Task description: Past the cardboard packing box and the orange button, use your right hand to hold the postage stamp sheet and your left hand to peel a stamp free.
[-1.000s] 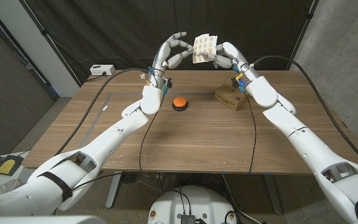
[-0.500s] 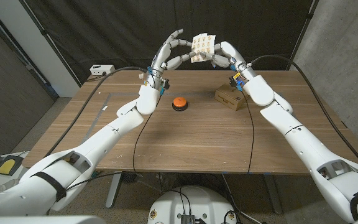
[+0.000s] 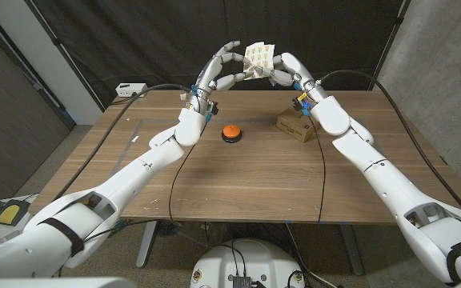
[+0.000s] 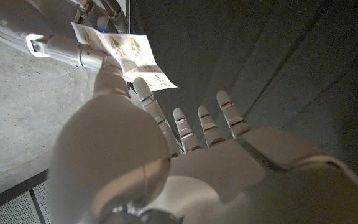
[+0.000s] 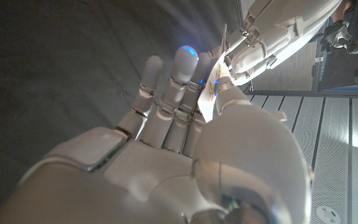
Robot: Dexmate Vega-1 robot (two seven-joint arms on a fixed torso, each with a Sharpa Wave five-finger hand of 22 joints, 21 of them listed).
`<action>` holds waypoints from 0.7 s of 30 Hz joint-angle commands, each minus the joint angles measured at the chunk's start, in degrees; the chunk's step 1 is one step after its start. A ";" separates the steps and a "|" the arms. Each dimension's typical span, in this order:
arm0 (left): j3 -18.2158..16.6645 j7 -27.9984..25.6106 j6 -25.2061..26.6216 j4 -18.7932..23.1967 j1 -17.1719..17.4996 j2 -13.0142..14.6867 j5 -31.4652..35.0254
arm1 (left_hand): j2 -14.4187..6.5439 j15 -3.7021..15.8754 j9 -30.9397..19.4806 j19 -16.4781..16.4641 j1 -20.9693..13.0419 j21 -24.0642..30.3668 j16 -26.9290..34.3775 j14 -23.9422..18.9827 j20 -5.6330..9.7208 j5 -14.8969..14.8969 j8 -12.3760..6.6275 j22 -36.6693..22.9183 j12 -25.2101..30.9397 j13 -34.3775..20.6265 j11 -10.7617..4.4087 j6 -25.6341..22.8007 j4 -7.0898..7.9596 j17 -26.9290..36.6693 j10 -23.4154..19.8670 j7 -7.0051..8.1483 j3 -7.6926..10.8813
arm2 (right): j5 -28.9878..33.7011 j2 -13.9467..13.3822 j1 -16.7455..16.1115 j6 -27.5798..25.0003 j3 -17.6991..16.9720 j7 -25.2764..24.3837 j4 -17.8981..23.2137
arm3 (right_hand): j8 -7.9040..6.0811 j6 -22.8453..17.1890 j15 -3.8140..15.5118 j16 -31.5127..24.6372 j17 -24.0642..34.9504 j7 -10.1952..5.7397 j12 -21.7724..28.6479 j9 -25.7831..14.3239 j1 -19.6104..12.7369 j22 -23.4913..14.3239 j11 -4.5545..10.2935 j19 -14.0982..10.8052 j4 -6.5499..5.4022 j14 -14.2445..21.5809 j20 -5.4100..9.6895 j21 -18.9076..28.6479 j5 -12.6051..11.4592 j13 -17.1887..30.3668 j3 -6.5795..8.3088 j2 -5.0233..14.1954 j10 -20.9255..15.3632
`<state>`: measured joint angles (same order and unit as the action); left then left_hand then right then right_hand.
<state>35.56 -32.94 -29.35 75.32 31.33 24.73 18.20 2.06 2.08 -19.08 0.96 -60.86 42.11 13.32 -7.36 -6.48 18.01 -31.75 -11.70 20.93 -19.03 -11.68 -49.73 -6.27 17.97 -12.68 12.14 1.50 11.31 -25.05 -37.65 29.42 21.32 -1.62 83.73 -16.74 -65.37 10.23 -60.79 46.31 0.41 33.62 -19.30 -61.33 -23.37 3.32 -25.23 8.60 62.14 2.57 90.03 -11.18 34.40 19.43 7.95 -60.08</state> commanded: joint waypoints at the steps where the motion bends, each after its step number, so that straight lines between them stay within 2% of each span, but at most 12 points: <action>1: 0.14 -4.21 0.40 -2.56 -0.39 -2.39 -0.10 | -0.82 1.88 0.81 -1.28 -1.32 0.85 0.54 -1.65 0.34 0.34 -0.76 -0.12 1.04 -0.36 -0.41 -2.37 -0.23 0.36 -2.07 0.07 0.35 | -0.71 -0.07 0.78 2.02 0.58 0.84 -1.03 | -0.07 -1.15 2.71 -0.23 0.28 0.35 0.01 -0.22 -1.04 -0.05 0.60 0.32 0.08 -0.96 4.12 0.21 -0.26 0.15 0.53 0.26 -15.93; 9: 0.66 -5.77 0.63 -3.96 -1.04 -3.80 -0.39 | -1.83 2.04 1.80 -1.86 -1.73 1.38 0.81 -2.91 0.24 0.09 -1.07 -0.20 1.94 -0.46 -0.41 -4.13 -0.04 0.46 -4.09 -0.14 0.60 | -0.74 -0.45 1.06 3.28 0.79 0.70 -1.37 | 0.21 -1.03 2.71 -0.28 0.46 0.08 -0.05 -0.20 -1.06 0.04 0.57 0.51 0.10 -0.96 4.05 0.21 -0.26 0.20 0.57 0.24 -15.90; 12: 0.96 -6.30 0.28 -4.73 -1.48 -4.10 -0.22 | -2.42 2.49 2.49 -2.16 -1.94 1.67 0.98 -3.64 0.45 -0.07 -1.13 -0.23 2.33 -0.49 -0.45 -5.16 0.06 0.51 -5.00 -0.90 0.80 | -0.66 -0.54 0.96 2.94 0.74 0.54 -1.28 | 0.34 -0.95 2.73 -0.19 0.40 0.12 -0.09 -0.20 -1.06 0.08 0.57 0.59 0.09 -0.99 4.01 0.21 -0.25 0.21 0.57 0.26 -15.87; 16: 1.72 -6.14 -0.31 -5.05 -2.06 -3.53 0.76 | -2.79 2.54 3.90 -2.13 -1.95 1.95 0.75 -3.79 0.47 -0.44 0.65 -0.24 2.51 -0.51 -0.47 -3.04 0.23 0.50 -5.40 -0.26 0.81 | -0.62 -0.50 0.91 2.51 0.62 0.30 -1.31 | 0.39 -0.99 2.73 -0.21 0.45 0.10 0.01 -0.28 -1.09 0.12 0.51 0.68 0.10 -0.91 3.93 0.23 -0.24 0.47 0.55 0.24 -15.86; 17: 1.95 -5.61 -0.47 -4.92 -2.20 -3.16 0.88 | -2.29 2.47 4.39 -2.00 -1.53 1.99 0.46 -3.41 0.33 -0.65 1.35 -0.21 2.28 -0.50 -0.38 -2.09 0.34 0.45 -4.80 -0.04 0.41 | -0.55 -0.46 0.91 2.43 0.58 0.15 -1.38 | 0.37 -1.05 2.73 -0.05 0.32 0.10 -0.12 -0.31 -1.10 0.13 0.51 0.60 0.11 -1.06 3.90 0.26 -0.23 0.26 0.54 0.22 -15.88; 18: 2.36 -4.47 -0.21 -4.23 -2.40 -2.20 1.56 | -1.25 2.21 5.30 -1.63 -0.62 2.02 0.08 -3.07 0.17 -0.95 2.85 -0.17 1.80 -0.51 -0.27 0.22 0.62 0.41 -3.56 0.09 -0.46 | -0.89 -0.29 0.96 2.37 0.50 0.12 -1.62 | 0.37 -1.04 2.72 -0.23 0.50 0.06 -0.11 -0.38 -1.10 0.14 0.49 0.68 0.11 -0.86 3.91 0.24 -0.23 0.29 0.54 0.23 -15.88; 19: 2.40 -4.40 -0.12 -4.15 -2.40 -2.14 1.52 | -0.05 1.37 6.14 -0.97 0.69 1.96 -0.49 -2.13 -0.11 -0.89 4.65 -0.14 1.25 -0.56 -0.09 3.34 1.08 0.38 -2.01 -0.67 -1.63 | -0.91 -0.29 0.96 2.38 0.50 0.13 -1.64 | 0.39 -1.04 2.72 -0.22 0.51 0.08 -0.13 -0.37 -1.09 0.15 0.51 0.66 0.10 -0.87 3.91 0.24 -0.23 0.28 0.54 0.23 -15.86; 20: 2.53 -4.04 0.16 -3.73 -2.39 -1.79 1.76 | 0.25 1.09 6.41 -0.73 1.15 1.94 -0.75 -1.58 -0.13 -0.78 5.20 -0.13 0.84 -0.60 0.50 4.23 1.28 0.41 -0.87 -0.99 -2.04 | -0.74 -0.28 0.97 2.20 0.47 0.01 -1.65 | 0.40 -1.07 2.73 -0.05 0.35 0.11 -0.12 -0.37 -1.07 0.15 0.49 0.69 0.08 -1.00 3.92 0.24 -0.23 0.30 0.54 0.26 -15.89; 21: 2.45 -4.75 0.06 -3.95 -2.26 -2.15 1.67 | 0.26 1.13 6.46 -0.70 1.22 1.95 -0.78 -1.50 -0.08 -0.74 5.25 -0.12 0.86 -0.61 0.38 4.26 1.32 0.42 -0.88 -0.88 -2.10 | -0.87 -0.13 1.15 2.32 0.49 0.00 -2.07 | 0.40 -1.07 2.73 -0.11 0.39 0.09 -0.14 -0.40 -1.07 0.16 0.54 0.63 0.08 -0.91 3.92 0.26 -0.22 0.29 0.54 0.26 -15.87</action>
<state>36.84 -38.08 -29.11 71.34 29.80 21.70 18.50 1.53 2.24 -13.16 -0.30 -61.04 43.70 12.95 -9.66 -6.26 17.30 -27.67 -11.70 22.23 -19.37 -11.56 -47.36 -5.22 18.24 -14.86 11.53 0.31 10.75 -25.41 -36.80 31.86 21.95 -1.15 82.50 -16.29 -65.85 10.26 -60.79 46.59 0.51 33.62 -19.51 -61.56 -23.10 3.32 -24.60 8.64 62.18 2.56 90.03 -11.02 34.53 19.46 7.72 -60.08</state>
